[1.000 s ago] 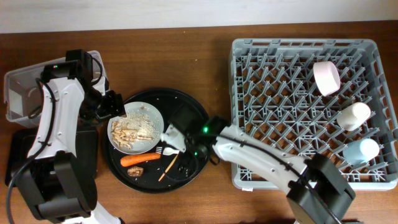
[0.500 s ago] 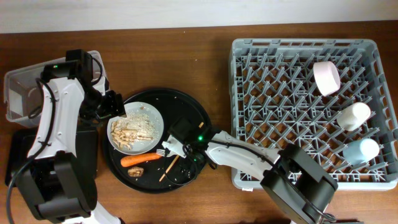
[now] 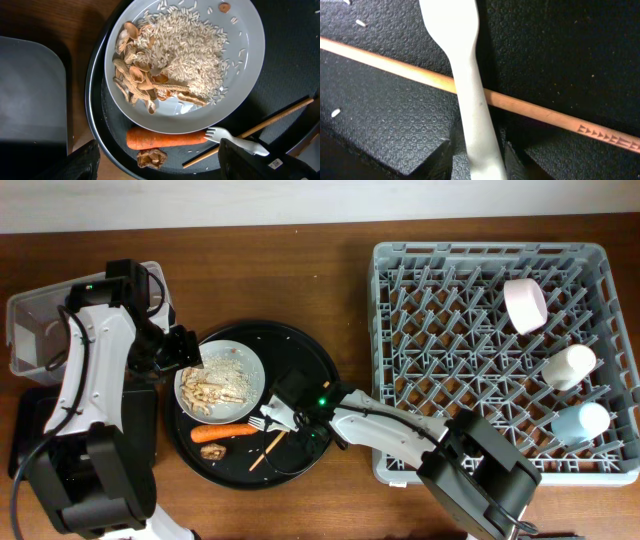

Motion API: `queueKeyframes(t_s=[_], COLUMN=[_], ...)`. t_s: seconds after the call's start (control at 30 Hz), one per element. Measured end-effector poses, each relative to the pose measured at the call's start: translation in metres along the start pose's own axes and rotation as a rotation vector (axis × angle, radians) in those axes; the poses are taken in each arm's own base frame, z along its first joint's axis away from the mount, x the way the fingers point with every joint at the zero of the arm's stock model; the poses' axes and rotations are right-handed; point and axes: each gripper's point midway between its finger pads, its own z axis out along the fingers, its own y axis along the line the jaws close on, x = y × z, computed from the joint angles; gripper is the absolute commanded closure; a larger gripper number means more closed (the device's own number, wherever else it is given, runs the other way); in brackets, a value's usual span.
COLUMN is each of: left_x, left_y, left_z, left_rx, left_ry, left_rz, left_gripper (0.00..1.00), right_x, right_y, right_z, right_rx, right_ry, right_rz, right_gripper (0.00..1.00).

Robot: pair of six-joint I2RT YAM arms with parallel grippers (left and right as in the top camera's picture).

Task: Sort waste into correct bins and load items into the dishwasher rack
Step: 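Grasp the white plastic fork on the round tray with the right gripper, then carry the fork over and drop it into the rack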

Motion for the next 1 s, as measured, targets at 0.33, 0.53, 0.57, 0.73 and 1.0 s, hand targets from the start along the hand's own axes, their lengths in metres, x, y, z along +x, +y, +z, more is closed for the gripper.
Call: queueKeyframes(t_s=[0.33,0.53,0.57,0.73,1.0], left_x=[0.000,0.000,0.000,0.000,0.000], left_y=[0.000,0.000,0.000,0.000,0.000], left_z=[0.000,0.000,0.000,0.000,0.000], left_rx=[0.000,0.000,0.000,0.000,0.000], left_ry=[0.000,0.000,0.000,0.000,0.000], left_rz=[0.000,0.000,0.000,0.000,0.000], left_gripper=[0.25,0.25,0.25,0.25,0.25], right_x=[-0.001,-0.003,-0.003,0.001,-0.040], right_y=[0.000,0.000,0.000,-0.006,-0.054], right_z=[-0.001,-0.002,-0.002,-0.012,-0.148], right_rx=[-0.003,-0.004,-0.005,0.039,0.197], right_ry=[-0.004,-0.012,-0.012,0.011,-0.249], right_rz=[0.000,0.023,0.024,0.063,0.284], right_gripper=[0.87,0.91,0.92,0.96,0.96])
